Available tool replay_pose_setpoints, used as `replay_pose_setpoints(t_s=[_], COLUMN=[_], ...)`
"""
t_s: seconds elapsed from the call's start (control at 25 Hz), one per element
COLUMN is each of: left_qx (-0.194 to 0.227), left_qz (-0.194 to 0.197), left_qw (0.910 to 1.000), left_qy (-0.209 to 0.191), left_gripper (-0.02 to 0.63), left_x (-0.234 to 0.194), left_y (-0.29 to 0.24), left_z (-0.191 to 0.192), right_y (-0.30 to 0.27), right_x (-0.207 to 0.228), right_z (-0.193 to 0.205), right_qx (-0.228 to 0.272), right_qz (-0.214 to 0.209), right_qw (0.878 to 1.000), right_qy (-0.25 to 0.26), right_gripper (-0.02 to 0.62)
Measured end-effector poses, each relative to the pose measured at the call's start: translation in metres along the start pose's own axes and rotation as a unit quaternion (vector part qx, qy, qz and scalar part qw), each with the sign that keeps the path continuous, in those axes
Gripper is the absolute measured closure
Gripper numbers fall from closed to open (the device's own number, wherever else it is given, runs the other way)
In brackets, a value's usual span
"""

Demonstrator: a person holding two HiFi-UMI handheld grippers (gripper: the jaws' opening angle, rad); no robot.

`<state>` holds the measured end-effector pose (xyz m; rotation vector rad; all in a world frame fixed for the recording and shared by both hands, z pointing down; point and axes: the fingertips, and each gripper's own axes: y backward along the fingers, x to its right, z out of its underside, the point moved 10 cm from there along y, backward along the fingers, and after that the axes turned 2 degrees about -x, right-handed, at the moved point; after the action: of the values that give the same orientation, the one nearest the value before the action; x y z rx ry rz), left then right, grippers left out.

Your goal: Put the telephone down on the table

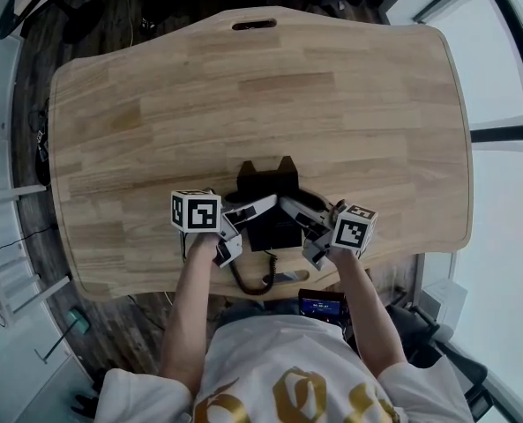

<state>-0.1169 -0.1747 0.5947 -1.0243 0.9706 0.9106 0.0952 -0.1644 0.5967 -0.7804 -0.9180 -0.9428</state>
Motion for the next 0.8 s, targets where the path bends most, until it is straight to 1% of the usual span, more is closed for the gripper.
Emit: replay_pose_setpoints(t_s=[0.24,0.36,0.52,0.68,0.8], left_qx=[-0.005,-0.005,-0.006,-0.002,0.005], left_qz=[0.01,0.004,-0.019,-0.028,-0.048], left_qw=[0.9999,1.0,0.9998,0.9996,0.9988], left_qy=[0.006,0.006,0.002,0.003,0.002], left_gripper=[0.35,0.35,0.35,0.348,0.331], left_x=[-0.0006,0.0002,0.0019,0.0029,0.005], left_y=[-0.0011,-0.0015,-0.0012,0.0009,0.0023], left_z=[-0.0019,-0.0016,0.0018,0.0032,0.0031], right_y=[-0.0007,-0.0002,0.0045,0.0046,0.0043], right_x=[0.0012,0.0008,0.0003,-0.0035,-0.0068], right_z=[-0.0024,-0.0021,-0.0028,-0.0065,-0.0098], right_qx=[-0.008,-0.005,-0.026,-0.049,-0.057], right_qz=[-0.007,-0.002,0.029,0.055,0.075], right_qw=[1.0,1.0,0.999,0.997,0.996], right_qy=[-0.009,-0.01,-0.016,-0.002,0.01], right_gripper=[0.41,0.41,0.398,0.383,0.377])
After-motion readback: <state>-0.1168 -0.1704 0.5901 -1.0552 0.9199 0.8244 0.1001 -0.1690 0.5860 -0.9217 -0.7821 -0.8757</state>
